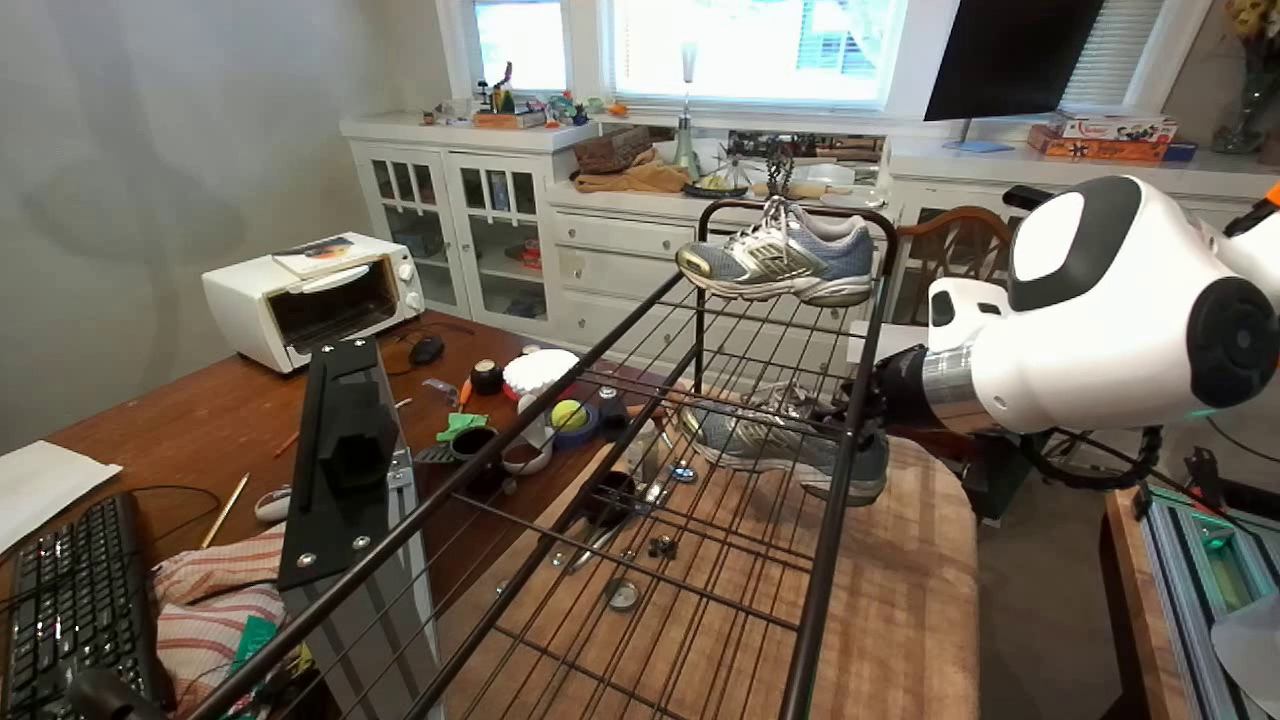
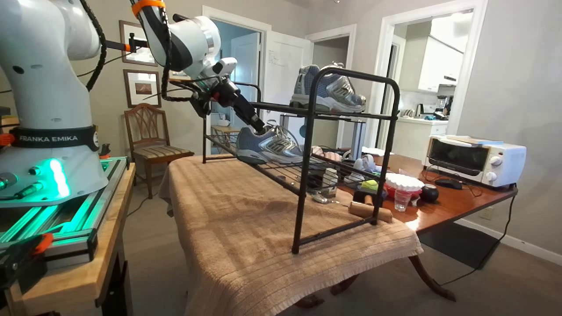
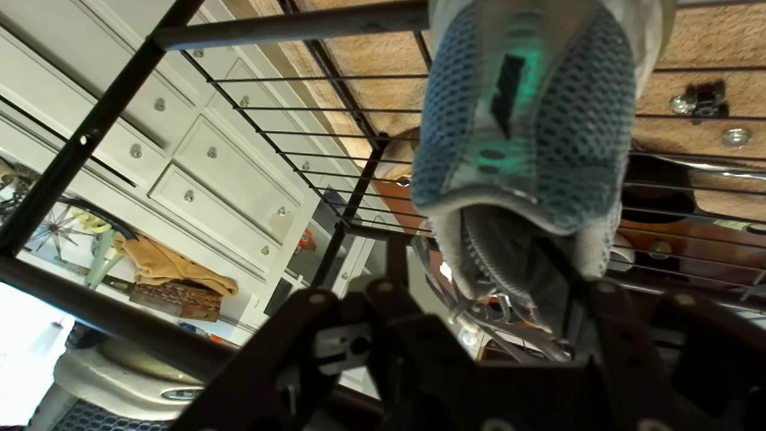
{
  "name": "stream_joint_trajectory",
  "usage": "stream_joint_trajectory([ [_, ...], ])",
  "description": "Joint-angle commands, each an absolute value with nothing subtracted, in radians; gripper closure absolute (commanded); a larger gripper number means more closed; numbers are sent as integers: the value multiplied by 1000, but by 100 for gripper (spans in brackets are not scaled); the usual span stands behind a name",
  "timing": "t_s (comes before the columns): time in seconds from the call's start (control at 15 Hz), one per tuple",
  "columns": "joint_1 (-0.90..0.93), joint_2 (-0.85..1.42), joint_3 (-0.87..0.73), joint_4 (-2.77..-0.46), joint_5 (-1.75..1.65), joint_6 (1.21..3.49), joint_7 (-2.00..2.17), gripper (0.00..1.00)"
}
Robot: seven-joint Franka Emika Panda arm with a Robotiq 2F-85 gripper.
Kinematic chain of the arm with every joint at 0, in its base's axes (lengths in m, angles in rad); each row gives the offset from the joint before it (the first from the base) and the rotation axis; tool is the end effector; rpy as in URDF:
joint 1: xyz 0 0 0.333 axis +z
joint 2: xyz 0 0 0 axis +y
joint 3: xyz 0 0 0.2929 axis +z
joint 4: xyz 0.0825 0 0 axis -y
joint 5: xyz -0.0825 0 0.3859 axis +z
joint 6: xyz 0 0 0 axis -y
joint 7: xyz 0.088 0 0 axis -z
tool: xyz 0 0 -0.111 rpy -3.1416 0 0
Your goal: Put the shoe on the left on the middle rack
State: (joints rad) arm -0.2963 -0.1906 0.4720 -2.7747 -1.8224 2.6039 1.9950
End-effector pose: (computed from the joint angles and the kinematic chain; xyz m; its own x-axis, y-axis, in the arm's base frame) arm 0.3612 0.0701 0.2221 0.7254 0.0658 0.6852 -0.2687 -0.8894 0.3698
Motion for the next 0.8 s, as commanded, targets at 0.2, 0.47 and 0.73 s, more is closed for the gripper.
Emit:
stream_joint_trajectory([
  [0.2, -296, -250, 520, -2775, -1766, 2616, 1943, 52],
  [0.47, -296, -261, 541, -2775, -1747, 2618, 1924, 48],
  [0.73, -297, -271, 557, -2775, -1732, 2628, 1909, 56],
])
